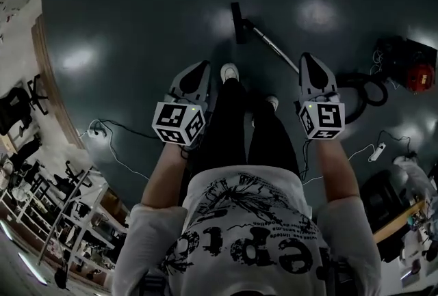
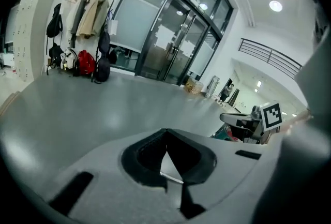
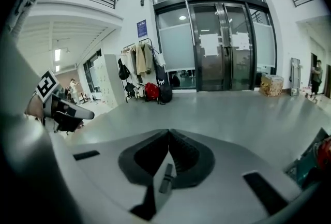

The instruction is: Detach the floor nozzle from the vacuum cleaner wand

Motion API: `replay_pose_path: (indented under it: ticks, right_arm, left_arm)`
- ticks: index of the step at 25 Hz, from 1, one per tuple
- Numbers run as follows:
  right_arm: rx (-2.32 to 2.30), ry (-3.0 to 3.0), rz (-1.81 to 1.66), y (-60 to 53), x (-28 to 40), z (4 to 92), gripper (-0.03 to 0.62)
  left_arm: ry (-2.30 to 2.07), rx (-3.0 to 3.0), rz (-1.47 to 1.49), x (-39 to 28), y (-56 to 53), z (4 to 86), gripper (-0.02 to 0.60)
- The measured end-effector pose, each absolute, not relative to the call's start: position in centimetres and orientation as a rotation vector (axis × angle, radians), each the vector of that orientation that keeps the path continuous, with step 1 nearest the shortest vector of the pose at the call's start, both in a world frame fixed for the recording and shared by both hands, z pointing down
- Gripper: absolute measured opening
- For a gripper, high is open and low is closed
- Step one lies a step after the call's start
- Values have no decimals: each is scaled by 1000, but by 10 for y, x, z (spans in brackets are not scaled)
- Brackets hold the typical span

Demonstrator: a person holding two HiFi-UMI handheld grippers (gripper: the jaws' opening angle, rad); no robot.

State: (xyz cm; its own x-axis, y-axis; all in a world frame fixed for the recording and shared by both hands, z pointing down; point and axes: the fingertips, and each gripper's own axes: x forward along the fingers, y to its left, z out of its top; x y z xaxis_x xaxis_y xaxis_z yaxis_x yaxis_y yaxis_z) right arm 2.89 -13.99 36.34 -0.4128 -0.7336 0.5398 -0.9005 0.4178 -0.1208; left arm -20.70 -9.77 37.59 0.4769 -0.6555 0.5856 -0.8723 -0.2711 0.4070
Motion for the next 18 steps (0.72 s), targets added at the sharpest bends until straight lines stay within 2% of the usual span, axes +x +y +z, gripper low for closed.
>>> replay_pose_path:
  ticks: [6, 15, 18]
  right_arm:
    - [1284, -2257, 581, -150, 36, 515, 3]
    - [1207, -2382, 549, -152, 71, 754, 3]
    - [1094, -2382, 663, -154, 71, 833, 3]
  left_arm:
    - [-1261, 1941, 310, -198, -105, 502, 5]
    - [-1311, 2157, 420, -198, -166, 740, 5]
    - [-1287, 2241, 455, -188, -177, 806, 5]
